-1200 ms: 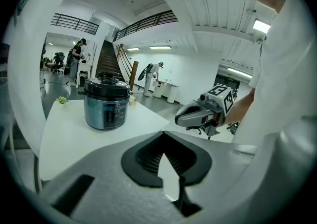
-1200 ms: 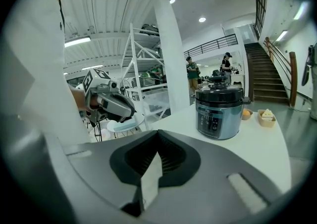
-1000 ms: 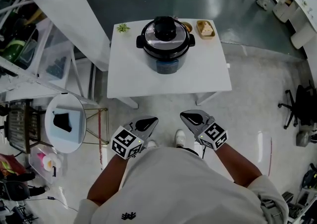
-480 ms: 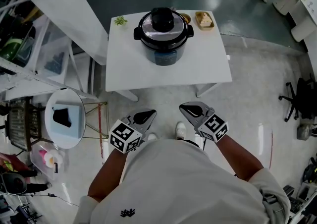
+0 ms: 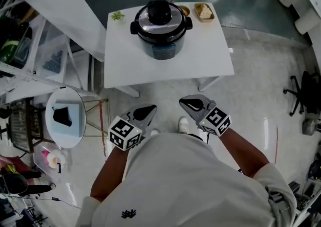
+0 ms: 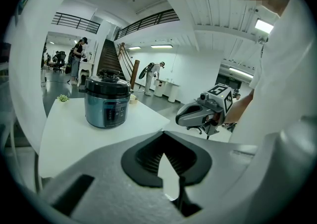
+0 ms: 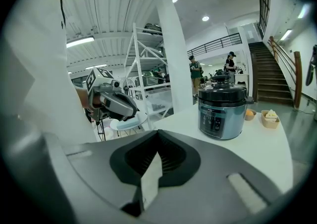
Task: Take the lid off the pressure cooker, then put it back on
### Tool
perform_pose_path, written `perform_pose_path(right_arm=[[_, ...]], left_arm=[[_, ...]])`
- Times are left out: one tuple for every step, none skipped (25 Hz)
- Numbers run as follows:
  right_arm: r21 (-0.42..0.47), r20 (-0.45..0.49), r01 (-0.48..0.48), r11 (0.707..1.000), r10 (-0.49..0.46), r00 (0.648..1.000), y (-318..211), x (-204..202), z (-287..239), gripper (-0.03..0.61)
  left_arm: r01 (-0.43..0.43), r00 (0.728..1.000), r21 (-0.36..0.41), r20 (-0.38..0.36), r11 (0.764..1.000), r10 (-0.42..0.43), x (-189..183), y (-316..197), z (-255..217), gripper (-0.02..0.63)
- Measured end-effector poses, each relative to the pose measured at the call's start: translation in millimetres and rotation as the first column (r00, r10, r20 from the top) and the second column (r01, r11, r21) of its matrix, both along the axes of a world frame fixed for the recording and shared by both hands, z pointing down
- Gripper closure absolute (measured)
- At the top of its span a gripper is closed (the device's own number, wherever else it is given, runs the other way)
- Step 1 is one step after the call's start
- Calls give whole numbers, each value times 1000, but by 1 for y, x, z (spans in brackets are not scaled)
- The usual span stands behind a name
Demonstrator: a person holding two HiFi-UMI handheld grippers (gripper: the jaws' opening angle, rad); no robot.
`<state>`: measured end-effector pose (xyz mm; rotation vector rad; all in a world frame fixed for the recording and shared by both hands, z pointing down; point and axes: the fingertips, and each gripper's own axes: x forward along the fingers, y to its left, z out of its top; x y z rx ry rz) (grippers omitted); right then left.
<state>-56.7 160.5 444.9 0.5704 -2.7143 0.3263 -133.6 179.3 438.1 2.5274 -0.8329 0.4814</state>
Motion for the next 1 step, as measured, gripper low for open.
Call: perform_pose_path(right_arm=[[-1,-1,4,1000,-4,1000,0,1,0,568]], left_arm=[[0,1000,0,-2,1000,0,1,0,0,607]])
